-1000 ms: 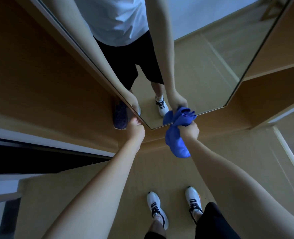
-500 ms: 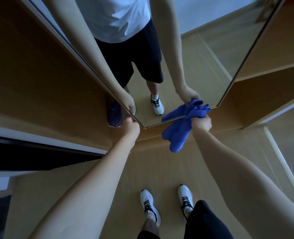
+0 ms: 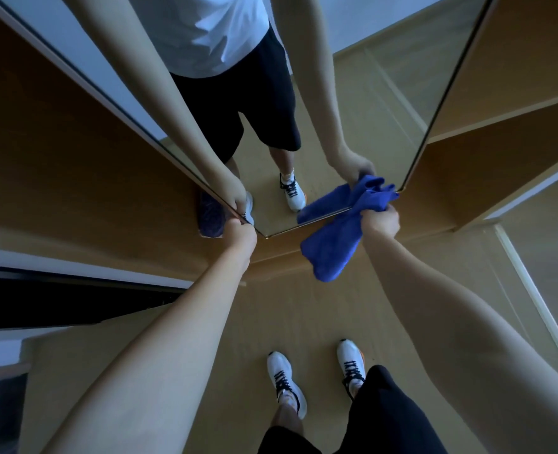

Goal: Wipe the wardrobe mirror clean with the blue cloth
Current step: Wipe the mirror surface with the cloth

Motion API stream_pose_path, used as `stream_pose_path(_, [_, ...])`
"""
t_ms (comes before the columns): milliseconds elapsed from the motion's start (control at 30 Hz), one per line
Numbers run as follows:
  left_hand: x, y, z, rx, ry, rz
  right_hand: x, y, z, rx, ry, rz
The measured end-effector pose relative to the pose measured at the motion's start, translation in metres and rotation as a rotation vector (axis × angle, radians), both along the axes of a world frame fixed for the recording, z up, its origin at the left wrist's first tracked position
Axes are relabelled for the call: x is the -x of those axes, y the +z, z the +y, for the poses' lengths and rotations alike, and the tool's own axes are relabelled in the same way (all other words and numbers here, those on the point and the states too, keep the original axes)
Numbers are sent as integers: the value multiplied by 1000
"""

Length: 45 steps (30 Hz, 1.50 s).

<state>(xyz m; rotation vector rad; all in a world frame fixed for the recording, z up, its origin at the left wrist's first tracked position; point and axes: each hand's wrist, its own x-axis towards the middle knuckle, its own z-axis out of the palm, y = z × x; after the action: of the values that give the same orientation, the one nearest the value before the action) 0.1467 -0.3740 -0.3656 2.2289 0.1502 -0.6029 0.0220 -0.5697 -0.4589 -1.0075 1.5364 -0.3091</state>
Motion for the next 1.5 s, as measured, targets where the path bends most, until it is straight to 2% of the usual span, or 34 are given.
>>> stream_pose_path(100, [3,-1,-1,-20,33,14,11,5,-21,70,-100,-43])
stream_pose_path(167, [4,-1,-4,-19,54,9,8,4,-16,73,-70,-82])
stream_pose_path(300, [4,4,-9,-22,81,19,-2,-2,8,-4,271,-27])
stream_pose_path(333, [3,5,-9,-28,80,39,-2,-4,6,-20,294,-13])
stream_pose_path(433, [-4,2,-7,-26,71,110,4,4,-16,-78,141,-67])
stream_pose_path(500, [-10,0,-5,-38,75,144,12,12,-32,-47,8,-48])
stream_pose_path(567, [-11,3,-3,-63,60,167,18,22,-36,52,12,-45])
stream_pose_path(700, [-5,21,-2,-77,-7,192,24,37,-36,127,16,-88])
stream_pose_path(767, [-10,19,2,-86,-33,157,27,53,-38,95,-83,-151])
stream_pose_path(867, [-23,10,10,-77,-52,92,31,66,-42,167,-29,-98])
stream_pose_path(1033, [1,72,10,-51,-60,21,32,99,-42,238,-19,-152])
stream_pose_path(1200, [0,102,16,-32,-85,-88,34,135,-42,282,-5,-173])
stream_pose_path(1500, [8,166,16,-10,-96,-223,39,214,-46,527,81,-122])
